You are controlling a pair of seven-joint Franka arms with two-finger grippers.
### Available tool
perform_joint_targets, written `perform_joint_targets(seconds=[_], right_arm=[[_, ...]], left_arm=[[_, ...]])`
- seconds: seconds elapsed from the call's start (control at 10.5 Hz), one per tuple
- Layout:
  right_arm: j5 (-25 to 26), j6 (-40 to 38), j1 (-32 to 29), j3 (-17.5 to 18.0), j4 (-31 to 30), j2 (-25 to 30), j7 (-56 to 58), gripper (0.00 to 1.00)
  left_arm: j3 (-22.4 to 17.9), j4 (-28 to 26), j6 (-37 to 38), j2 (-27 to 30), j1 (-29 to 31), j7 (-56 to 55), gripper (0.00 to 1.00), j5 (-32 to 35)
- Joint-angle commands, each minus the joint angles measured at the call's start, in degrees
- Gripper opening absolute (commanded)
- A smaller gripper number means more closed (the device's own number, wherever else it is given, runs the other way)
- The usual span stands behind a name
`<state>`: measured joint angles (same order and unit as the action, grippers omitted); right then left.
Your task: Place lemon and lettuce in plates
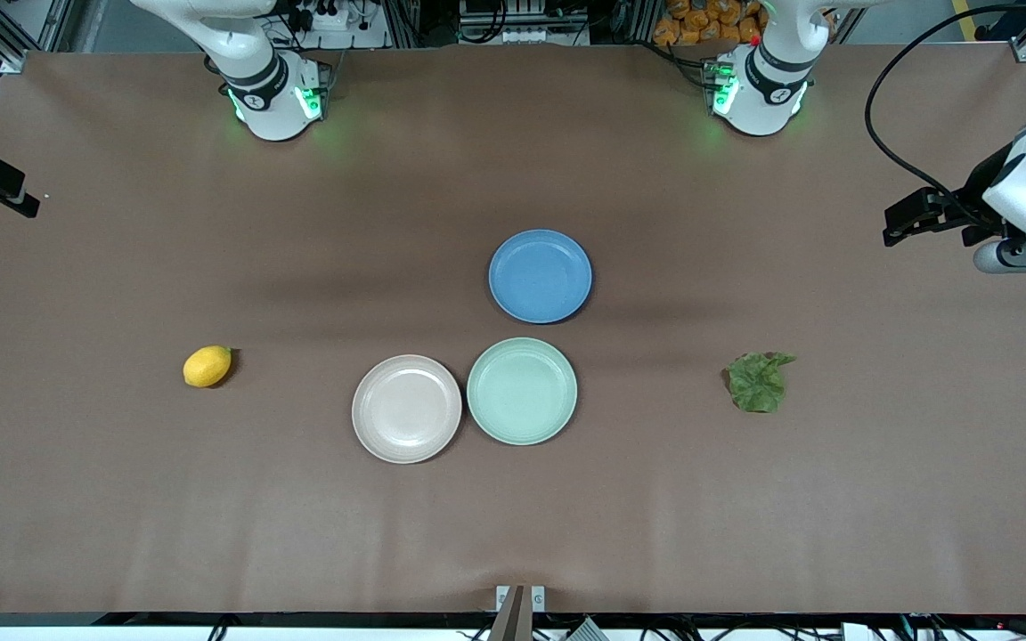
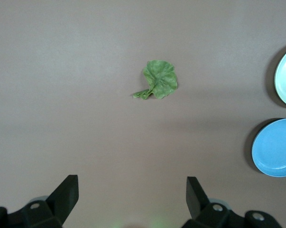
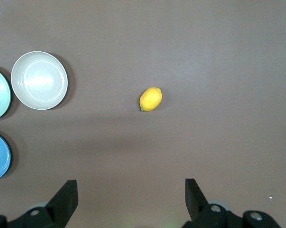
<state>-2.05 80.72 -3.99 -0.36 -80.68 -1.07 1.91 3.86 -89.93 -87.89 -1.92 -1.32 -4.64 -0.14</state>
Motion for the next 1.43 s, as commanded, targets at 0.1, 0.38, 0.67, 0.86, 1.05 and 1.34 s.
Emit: perform_joint_targets(seconds=[0.1, 0.38, 0.67, 0.86, 1.05, 1.34], right_arm=[[-0.5, -0.6, -0.8, 0.1, 0.3, 0.4, 0.8, 1.00], [-0.4, -0.6, -0.8, 0.1, 0.3, 0.3, 0.9, 1.00], [-0.5, -0.6, -1.7, 0.1, 0.0, 0.0, 0.9, 1.00], [-0.4, -0.6, -1.8, 0.1, -0.2, 0.0, 0.8, 1.00], [-0.1, -0.5, -2.6, 0.1, -0.4, -0.2, 0.7, 1.00], [-0.4, -0.3, -3.9, 0.1, -1.2, -0.4, 0.8, 1.00]], left_arm=[[0.4, 0.4, 0.0, 0.2, 0.5, 0.2, 1.00, -0.8], [0.4, 0.5, 0.0, 0.2, 0.3, 0.2, 1.00, -0.8], [0.4, 0.5, 0.0, 0.2, 0.3, 0.2, 1.00, -0.8], [0.4, 0.5, 0.0, 0.2, 0.3, 0.2, 1.00, -0.8], [0.4, 0.5, 0.0, 0.2, 0.2, 0.3, 1.00, -0.7], [0.4, 0.5, -0.1, 0.0, 0.4, 0.4, 1.00, -0.2]])
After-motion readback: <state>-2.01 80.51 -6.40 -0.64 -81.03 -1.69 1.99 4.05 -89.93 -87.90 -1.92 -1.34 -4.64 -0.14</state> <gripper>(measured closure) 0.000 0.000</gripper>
